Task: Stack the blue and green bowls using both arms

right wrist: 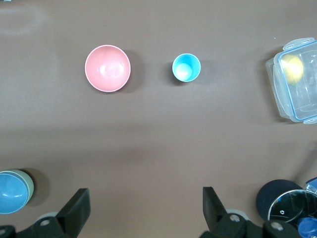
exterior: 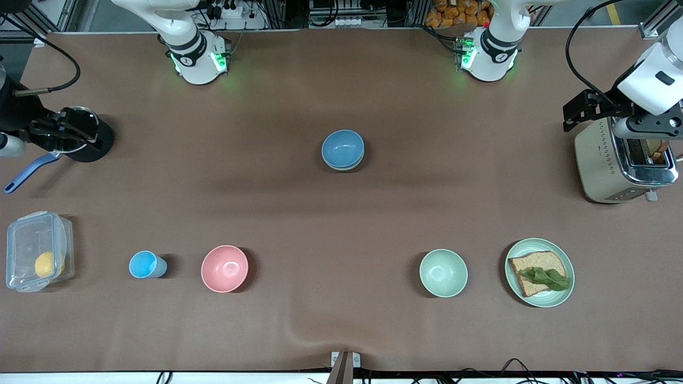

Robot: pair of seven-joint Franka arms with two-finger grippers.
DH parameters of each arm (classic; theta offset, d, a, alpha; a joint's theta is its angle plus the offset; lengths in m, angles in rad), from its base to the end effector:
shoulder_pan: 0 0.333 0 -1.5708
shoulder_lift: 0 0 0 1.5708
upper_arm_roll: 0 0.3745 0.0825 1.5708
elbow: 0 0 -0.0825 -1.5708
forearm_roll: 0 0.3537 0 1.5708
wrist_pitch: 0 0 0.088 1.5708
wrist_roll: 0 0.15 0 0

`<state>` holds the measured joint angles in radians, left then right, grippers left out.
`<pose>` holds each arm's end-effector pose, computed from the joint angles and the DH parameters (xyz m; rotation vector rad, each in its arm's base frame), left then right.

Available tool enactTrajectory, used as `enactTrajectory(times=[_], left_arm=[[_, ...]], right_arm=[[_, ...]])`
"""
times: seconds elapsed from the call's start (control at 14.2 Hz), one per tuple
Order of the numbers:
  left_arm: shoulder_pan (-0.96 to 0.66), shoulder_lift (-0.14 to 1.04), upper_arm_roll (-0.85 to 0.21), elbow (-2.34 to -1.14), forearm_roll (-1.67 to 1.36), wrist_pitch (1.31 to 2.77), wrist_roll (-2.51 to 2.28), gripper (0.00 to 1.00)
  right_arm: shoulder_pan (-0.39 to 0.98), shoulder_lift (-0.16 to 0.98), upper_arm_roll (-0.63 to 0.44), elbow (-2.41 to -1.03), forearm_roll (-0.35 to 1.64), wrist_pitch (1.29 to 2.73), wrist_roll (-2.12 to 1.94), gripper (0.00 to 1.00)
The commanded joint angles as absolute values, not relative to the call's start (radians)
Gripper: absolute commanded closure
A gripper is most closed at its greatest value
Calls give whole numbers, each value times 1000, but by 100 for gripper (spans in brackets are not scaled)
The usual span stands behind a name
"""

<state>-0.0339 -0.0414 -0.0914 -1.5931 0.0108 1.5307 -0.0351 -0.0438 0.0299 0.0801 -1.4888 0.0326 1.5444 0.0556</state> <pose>0.5000 -0.0625 0.6479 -3.1221 0.1402 0.0312 0.5339 0.0236 0.6581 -3.1051 0.0281 -0.0375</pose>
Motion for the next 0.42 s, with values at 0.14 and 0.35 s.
enactTrajectory(times=[0.14,0.35], left_arm=[[-34,-40,-87,-1578,-23,1526,-60,0],[-34,-40,-87,-1580,-23,1526,-58,0]], right_arm=[[-95,20,101,-1506,29,1554,2,0],[-94,21,100,-1505,29,1552,2,0]])
